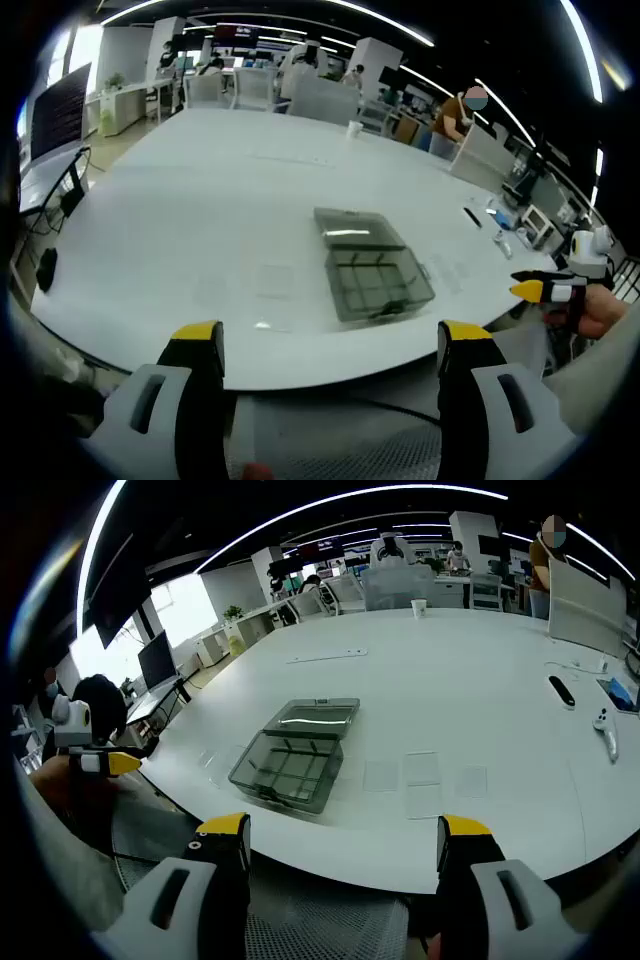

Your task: Insert the divider into the dual guide fixture by aligning both edges with the guide slots and pushing it downward to the bottom, including one-sided entry, uneven engagement, binding, and posture correction.

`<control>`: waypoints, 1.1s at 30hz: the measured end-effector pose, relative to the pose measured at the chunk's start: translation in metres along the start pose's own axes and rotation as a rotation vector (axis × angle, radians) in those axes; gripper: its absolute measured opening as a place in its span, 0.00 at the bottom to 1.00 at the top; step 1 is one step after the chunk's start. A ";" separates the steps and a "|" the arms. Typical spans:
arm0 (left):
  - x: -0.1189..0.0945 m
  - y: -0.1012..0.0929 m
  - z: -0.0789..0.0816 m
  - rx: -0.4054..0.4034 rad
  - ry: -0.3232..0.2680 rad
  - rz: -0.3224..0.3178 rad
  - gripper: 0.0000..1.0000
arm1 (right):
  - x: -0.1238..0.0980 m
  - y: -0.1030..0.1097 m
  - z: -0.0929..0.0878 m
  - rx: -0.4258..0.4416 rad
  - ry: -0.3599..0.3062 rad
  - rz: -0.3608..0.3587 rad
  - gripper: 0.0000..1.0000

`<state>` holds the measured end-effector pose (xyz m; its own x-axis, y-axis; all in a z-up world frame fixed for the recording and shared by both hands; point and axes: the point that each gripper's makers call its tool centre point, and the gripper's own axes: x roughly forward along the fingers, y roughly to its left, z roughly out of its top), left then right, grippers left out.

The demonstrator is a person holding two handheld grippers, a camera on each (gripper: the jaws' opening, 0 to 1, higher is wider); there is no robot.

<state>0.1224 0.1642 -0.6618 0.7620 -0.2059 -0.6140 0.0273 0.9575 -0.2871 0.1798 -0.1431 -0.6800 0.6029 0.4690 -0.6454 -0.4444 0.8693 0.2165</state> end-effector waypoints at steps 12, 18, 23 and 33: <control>-0.001 0.001 0.000 0.000 0.001 0.001 0.87 | -0.001 0.001 0.000 0.002 0.001 0.000 0.74; -0.001 0.002 0.000 -0.001 0.002 0.001 0.87 | -0.001 0.001 0.000 0.002 0.002 0.000 0.74; -0.001 0.002 0.000 -0.002 0.001 0.002 0.87 | -0.001 0.002 0.000 0.002 0.003 -0.001 0.74; -0.001 0.002 0.001 -0.003 0.000 0.003 0.87 | 0.000 -0.001 -0.001 0.001 0.003 -0.001 0.74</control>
<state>0.1222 0.1667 -0.6615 0.7619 -0.2029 -0.6151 0.0227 0.9575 -0.2877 0.1797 -0.1443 -0.6814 0.6011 0.4675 -0.6482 -0.4433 0.8699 0.2164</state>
